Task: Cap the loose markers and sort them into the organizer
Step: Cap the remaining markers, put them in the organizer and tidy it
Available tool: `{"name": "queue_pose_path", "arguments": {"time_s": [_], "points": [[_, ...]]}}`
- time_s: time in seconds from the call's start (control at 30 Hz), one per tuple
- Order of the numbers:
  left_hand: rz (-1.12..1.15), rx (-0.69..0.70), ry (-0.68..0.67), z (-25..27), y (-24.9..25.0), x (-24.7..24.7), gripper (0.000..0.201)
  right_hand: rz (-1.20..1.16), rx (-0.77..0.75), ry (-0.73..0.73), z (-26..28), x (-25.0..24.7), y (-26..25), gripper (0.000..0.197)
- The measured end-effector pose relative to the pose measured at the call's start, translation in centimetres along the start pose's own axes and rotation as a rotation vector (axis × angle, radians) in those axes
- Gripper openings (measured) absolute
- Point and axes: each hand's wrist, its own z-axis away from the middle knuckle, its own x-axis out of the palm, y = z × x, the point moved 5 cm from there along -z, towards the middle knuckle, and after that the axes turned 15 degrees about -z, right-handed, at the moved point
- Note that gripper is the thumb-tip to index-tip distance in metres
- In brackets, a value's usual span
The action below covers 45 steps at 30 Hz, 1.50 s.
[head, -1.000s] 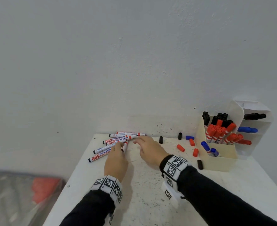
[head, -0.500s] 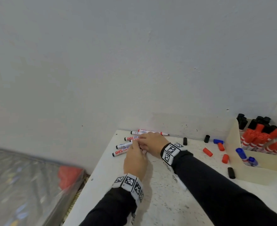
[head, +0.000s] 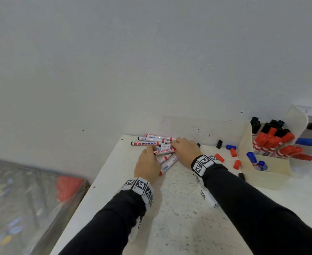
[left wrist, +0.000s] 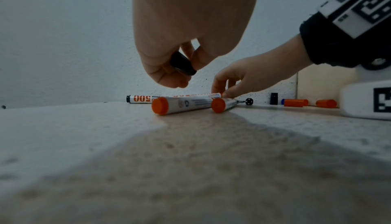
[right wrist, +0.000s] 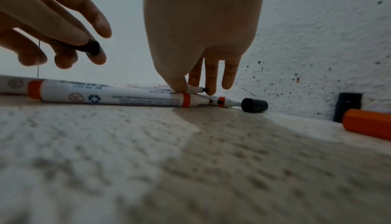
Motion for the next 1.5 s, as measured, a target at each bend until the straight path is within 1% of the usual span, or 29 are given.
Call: {"name": "queue_pose_path", "arguments": {"time_s": [0.13, 0.23, 0.37, 0.5, 0.6, 0.7, 0.8, 0.97, 1.03, 1.17, 1.27, 1.37, 1.4, 1.43, 1.5], "points": [[0.015, 0.027, -0.005, 0.0, 0.1, 0.1, 0.025, -0.020, 0.035, 0.024, 0.7, -0.3, 0.5, 0.026], [0.006, 0.055, -0.015, -0.1, 0.2, 0.3, 0.027, -0.092, 0.066, 0.053, 1.2, -0.6, 0.8, 0.027], [-0.019, 0.088, -0.029, -0.1, 0.4, 0.7, 0.030, -0.431, 0.214, 0.128, 2.1, -1.4, 2.1, 0.023], [-0.058, 0.168, -0.080, 0.0, 0.6, 1.3, 0.025, -0.791, 0.289, 0.210, 3.0, -1.8, 2.9, 0.022], [-0.054, 0.177, -0.089, 0.0, 0.6, 1.4, 0.025, -0.992, 0.342, 0.270, 3.5, -1.8, 3.2, 0.018], [-0.047, 0.178, -0.088, 0.0, 0.4, 1.5, 0.027, -1.068, 0.361, 0.331, 3.5, -2.0, 3.3, 0.013], [-0.034, 0.185, -0.077, 0.0, 0.4, 1.5, 0.028, -1.109, 0.349, 0.398, 3.6, -2.4, 2.9, 0.012], [-0.040, 0.177, -0.034, -0.3, 0.2, 1.6, 0.023, -1.205, 0.382, 0.465, 3.4, -2.7, 2.5, 0.026], [-0.037, 0.171, -0.023, -0.5, 0.2, 1.6, 0.024, -1.256, 0.368, 0.517, 3.4, -3.0, 2.3, 0.025], [-0.066, 0.173, -0.035, -0.3, 0.6, 1.3, 0.039, -1.281, 0.269, 0.618, 4.1, -4.7, 1.9, 0.016], [-0.040, 0.195, -0.026, -0.1, 0.8, 1.1, 0.033, -1.240, 0.241, 0.646, 4.5, -5.7, 2.2, 0.017], [0.001, 0.173, -0.026, 0.0, 0.8, 1.1, 0.028, -1.035, 0.213, 0.694, 5.5, -6.7, 3.0, 0.019], [0.006, 0.171, -0.026, 0.1, 0.8, 1.1, 0.027, -0.957, 0.181, 0.681, 5.8, -6.9, 3.1, 0.018], [0.008, 0.170, -0.030, 0.1, 0.7, 1.2, 0.027, -0.877, 0.141, 0.629, 6.0, -7.0, 3.1, 0.019], [0.001, 0.172, -0.040, 0.1, 0.7, 1.3, 0.027, -0.690, 0.065, 0.438, 6.3, -6.3, 2.8, 0.018]]}}
